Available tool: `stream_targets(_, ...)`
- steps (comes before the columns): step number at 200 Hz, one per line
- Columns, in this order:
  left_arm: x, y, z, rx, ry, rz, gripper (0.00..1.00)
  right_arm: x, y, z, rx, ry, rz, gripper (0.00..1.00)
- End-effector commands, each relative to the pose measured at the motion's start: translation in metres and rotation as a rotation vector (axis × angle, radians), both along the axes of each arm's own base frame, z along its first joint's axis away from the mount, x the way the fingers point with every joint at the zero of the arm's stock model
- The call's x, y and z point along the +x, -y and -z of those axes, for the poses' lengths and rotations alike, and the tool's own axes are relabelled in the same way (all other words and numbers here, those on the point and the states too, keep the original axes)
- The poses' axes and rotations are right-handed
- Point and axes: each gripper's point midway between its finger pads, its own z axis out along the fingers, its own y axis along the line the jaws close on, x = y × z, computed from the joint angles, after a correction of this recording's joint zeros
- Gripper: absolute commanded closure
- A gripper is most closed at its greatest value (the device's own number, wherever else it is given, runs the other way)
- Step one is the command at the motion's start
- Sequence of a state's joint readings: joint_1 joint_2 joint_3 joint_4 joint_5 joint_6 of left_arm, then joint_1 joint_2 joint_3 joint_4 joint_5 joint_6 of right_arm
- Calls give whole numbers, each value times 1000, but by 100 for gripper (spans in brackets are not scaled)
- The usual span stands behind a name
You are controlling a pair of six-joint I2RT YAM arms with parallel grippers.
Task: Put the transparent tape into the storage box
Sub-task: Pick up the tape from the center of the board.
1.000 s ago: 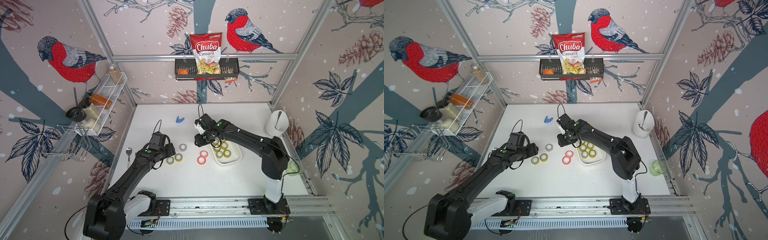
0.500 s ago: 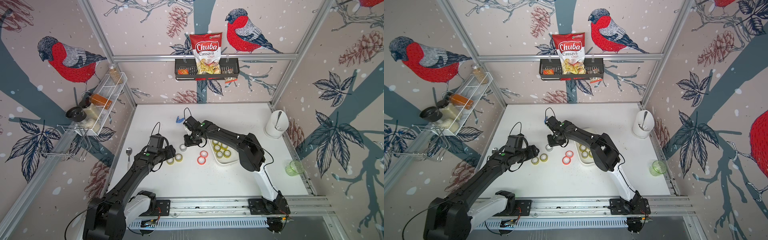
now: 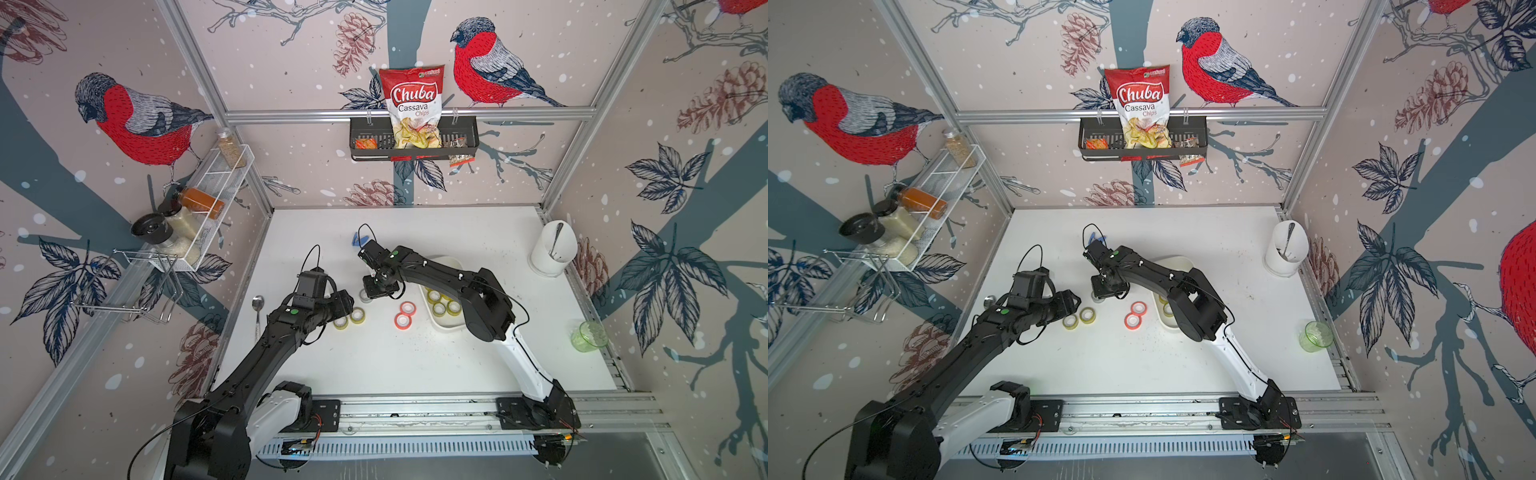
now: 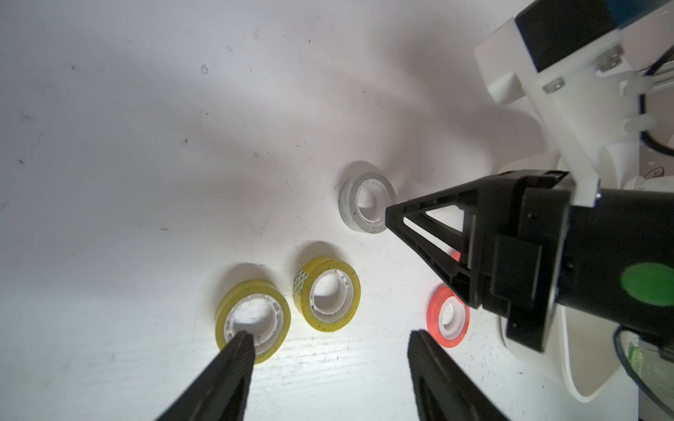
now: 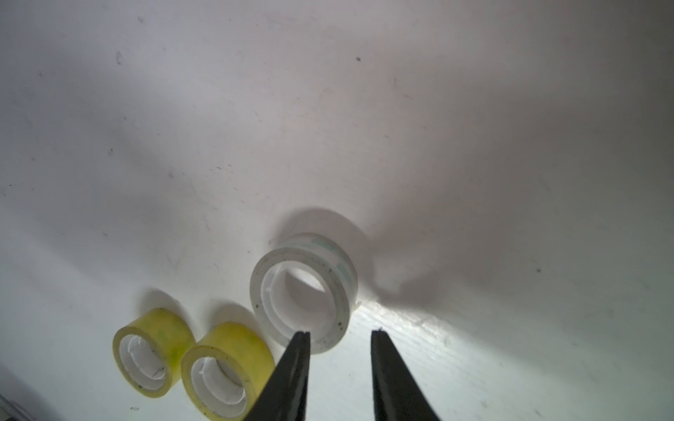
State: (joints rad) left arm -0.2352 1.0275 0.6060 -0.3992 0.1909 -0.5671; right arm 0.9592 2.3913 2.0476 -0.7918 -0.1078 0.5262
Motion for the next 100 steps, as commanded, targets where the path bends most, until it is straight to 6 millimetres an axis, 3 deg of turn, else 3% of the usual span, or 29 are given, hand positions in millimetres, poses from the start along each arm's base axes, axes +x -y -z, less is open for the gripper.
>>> stream_targets(1, 4, 2, -4, -10, 30, 14, 28, 3, 3, 5, -29, 11, 22, 67)
stream_targets(69, 4, 5, -5, -26, 39, 18, 28, 5, -1, 14, -33, 9, 32, 69)
stream_targets(100, 5, 5, -11, -34, 66, 18, 28, 8, -7, 0, -1, 29, 37, 68)
